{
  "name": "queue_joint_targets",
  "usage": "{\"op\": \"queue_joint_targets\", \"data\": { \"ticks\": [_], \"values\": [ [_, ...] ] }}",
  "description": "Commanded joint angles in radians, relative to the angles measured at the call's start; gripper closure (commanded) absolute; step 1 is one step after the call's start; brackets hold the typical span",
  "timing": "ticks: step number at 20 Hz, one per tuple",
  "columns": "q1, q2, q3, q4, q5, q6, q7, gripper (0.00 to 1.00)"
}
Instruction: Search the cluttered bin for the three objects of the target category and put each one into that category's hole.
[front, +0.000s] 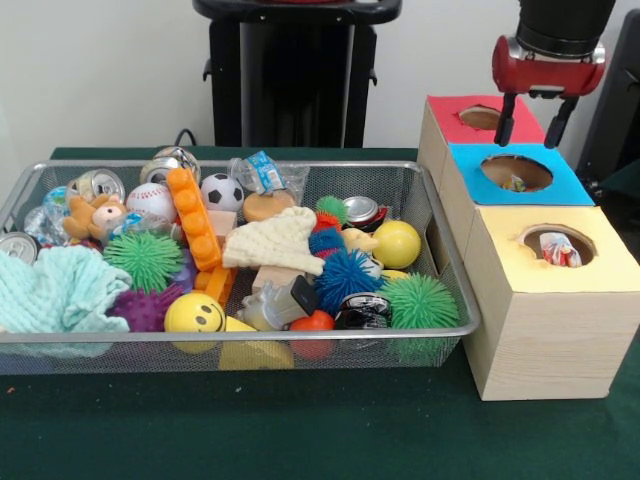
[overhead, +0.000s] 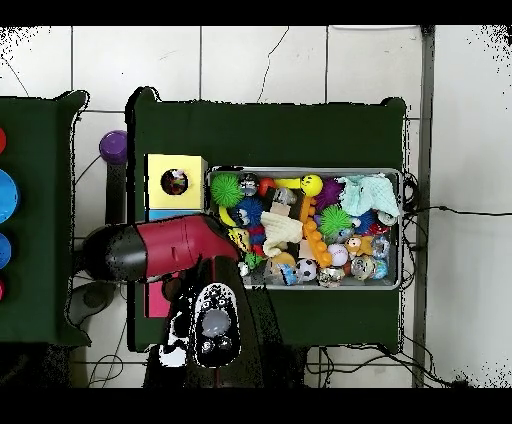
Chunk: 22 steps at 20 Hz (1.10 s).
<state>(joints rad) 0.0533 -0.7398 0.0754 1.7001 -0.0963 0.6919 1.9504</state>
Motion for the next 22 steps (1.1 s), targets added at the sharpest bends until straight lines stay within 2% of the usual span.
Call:
{"op": "queue_joint_targets", "data": {
  "ticks": [1, 6, 15, 22],
  "values": [
    [-0.036, -0.030, 0.037, 0.078, 0.093, -0.023, 0.168, 0.00],
    [-0.037, -0.016, 0.039, 0.080, 0.112, -0.042, 0.158, 0.00],
    [0.007, 0.002, 0.011, 0.033, 0.137, -0.018, 0.187, 0.00],
    [-0.009, 0.049, 0.022, 0.030, 0.142, -0.071, 0.172, 0.00]
  ]
}}
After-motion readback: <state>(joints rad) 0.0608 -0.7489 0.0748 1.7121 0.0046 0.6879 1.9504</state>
